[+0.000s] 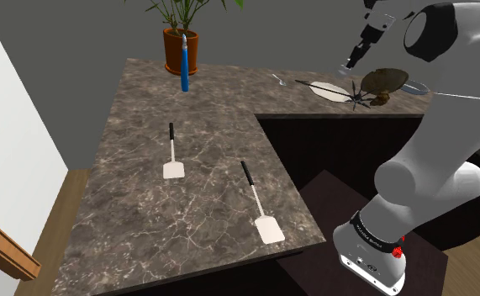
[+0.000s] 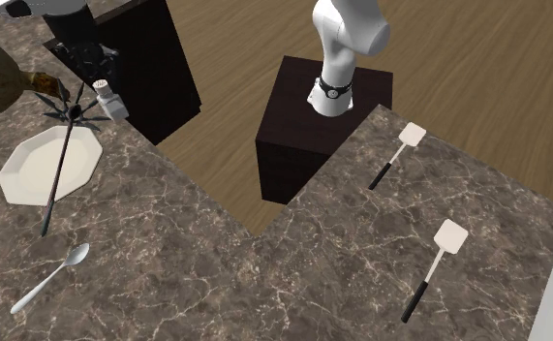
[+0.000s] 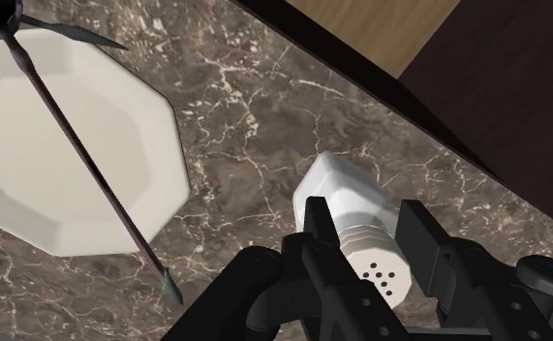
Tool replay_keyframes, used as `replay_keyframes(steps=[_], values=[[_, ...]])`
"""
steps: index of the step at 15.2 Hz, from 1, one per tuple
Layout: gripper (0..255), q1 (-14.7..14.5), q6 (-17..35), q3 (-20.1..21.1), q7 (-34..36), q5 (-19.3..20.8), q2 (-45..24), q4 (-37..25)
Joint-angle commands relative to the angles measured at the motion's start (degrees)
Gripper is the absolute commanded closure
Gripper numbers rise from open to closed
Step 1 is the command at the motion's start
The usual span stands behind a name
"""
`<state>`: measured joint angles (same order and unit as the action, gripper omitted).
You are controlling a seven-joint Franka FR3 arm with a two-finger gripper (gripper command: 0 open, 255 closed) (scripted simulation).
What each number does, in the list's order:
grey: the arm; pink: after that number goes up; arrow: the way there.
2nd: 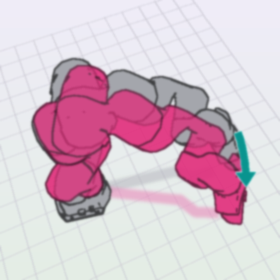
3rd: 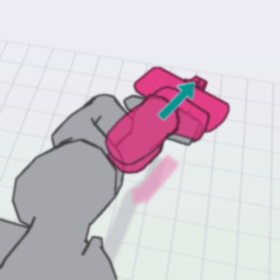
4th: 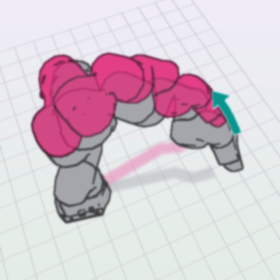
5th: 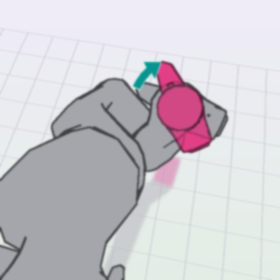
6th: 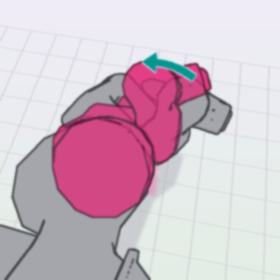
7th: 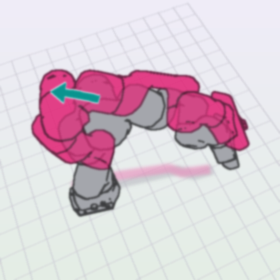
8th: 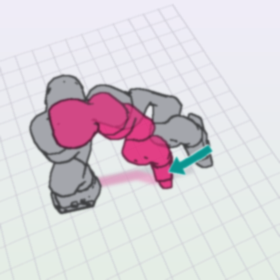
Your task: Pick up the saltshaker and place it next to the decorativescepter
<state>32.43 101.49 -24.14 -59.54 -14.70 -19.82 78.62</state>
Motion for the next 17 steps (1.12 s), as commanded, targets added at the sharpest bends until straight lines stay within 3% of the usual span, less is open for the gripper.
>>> replay_keyframes(steps=[1,17], values=[[255,-0.2,1.8,0.0,-0.2,0.0,0.1,1.9],[255,-0.9,13.5,0.6,-2.2,-1.2,-0.8,12.9]])
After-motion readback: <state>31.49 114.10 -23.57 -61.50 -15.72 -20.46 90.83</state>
